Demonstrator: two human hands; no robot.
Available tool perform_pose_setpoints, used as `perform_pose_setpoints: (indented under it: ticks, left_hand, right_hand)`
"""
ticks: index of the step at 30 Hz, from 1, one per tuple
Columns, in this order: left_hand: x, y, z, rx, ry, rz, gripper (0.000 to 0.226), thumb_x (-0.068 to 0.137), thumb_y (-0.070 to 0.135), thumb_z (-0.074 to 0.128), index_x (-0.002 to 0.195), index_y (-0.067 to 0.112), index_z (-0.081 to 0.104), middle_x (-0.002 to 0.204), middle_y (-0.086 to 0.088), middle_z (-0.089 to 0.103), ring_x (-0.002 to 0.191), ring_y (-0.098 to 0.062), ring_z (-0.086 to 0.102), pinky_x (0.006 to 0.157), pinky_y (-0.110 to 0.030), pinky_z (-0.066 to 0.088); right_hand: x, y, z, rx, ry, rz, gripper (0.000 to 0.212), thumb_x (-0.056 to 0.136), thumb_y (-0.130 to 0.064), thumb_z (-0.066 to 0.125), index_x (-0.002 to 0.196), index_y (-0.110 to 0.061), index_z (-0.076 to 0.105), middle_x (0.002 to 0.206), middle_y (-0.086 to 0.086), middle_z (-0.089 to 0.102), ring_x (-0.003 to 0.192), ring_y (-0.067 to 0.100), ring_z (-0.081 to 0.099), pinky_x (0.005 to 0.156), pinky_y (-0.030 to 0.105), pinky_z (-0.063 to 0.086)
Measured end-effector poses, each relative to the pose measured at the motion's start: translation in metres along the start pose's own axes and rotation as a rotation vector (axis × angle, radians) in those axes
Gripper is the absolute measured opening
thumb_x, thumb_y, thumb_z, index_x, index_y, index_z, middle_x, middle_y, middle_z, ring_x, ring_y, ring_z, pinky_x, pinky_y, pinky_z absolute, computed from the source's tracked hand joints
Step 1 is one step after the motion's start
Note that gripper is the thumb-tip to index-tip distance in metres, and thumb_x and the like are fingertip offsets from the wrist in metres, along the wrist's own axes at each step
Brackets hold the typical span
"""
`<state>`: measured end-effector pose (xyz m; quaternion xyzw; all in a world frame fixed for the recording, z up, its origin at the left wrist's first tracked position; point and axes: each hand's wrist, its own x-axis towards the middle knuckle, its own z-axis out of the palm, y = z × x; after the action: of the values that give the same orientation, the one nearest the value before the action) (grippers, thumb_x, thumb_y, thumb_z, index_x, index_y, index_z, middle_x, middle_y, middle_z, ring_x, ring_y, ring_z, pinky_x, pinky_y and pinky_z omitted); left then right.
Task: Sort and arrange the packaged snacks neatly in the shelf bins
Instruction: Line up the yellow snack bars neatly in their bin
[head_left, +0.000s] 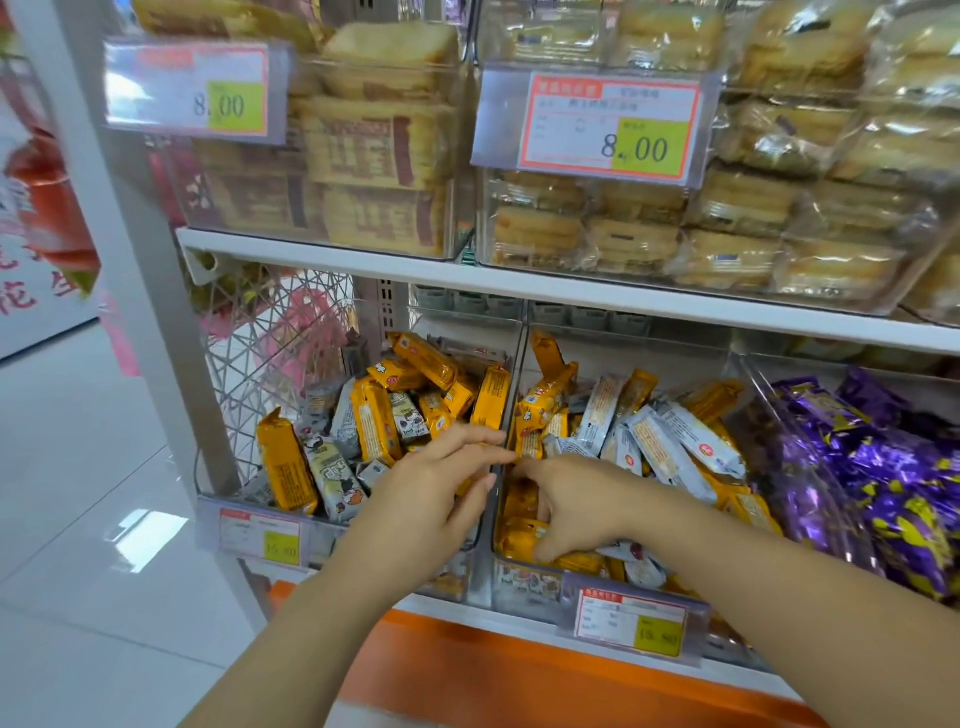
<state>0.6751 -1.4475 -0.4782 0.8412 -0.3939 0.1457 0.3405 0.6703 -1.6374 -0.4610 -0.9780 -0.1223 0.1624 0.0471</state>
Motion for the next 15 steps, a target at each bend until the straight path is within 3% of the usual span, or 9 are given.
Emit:
perform_pose_setpoints:
  ticks: [7, 10, 12, 15]
  left_hand:
    - [0.0, -0.001, 0.0, -0.021, -0.012, -0.021, 0.025, 0.095, 0.018, 0.053, 0.116, 0.026, 0.065, 0.125, 0.02, 0.05, 0.063, 0.008, 0.05, 0.059, -0.004, 0.032]
    - [-0.001, 0.0, 0.0, -0.041, -0.021, -0.043, 0.025, 0.096, 0.02, 0.051, 0.116, 0.029, 0.065, 0.125, 0.024, 0.048, 0.058, -0.002, 0.051, 0.057, -0.006, 0.031]
    - [0.0, 0.001, -0.001, -0.062, -0.018, -0.044, 0.025, 0.096, 0.017, 0.052, 0.115, 0.025, 0.066, 0.125, 0.02, 0.05, 0.057, 0.003, 0.05, 0.057, -0.005, 0.033]
    - [0.0, 0.006, -0.002, -0.074, -0.019, -0.051, 0.025, 0.095, 0.015, 0.052, 0.115, 0.022, 0.066, 0.126, 0.015, 0.051, 0.058, 0.01, 0.049, 0.06, -0.002, 0.033]
  right_hand:
    - [-0.012, 0.007, -0.002, 0.159, 0.045, -0.039, 0.067, 0.08, -0.028, 0.069, 0.14, -0.02, 0.042, 0.114, -0.005, 0.064, 0.088, 0.007, 0.058, 0.073, 0.022, 0.048]
    - [-0.018, 0.011, -0.004, 0.256, 0.089, -0.056, 0.047, 0.08, -0.026, 0.07, 0.125, -0.023, 0.059, 0.113, -0.006, 0.066, 0.075, -0.008, 0.058, 0.071, 0.016, 0.05]
    - [-0.022, 0.011, -0.004, 0.303, 0.112, -0.068, 0.038, 0.079, -0.025, 0.071, 0.116, -0.024, 0.065, 0.109, -0.008, 0.067, 0.068, -0.014, 0.055, 0.068, 0.01, 0.049]
    - [-0.02, 0.005, 0.001, 0.223, 0.134, -0.066, 0.039, 0.079, -0.027, 0.07, 0.116, -0.021, 0.06, 0.104, -0.006, 0.064, 0.072, 0.0, 0.056, 0.069, 0.022, 0.049]
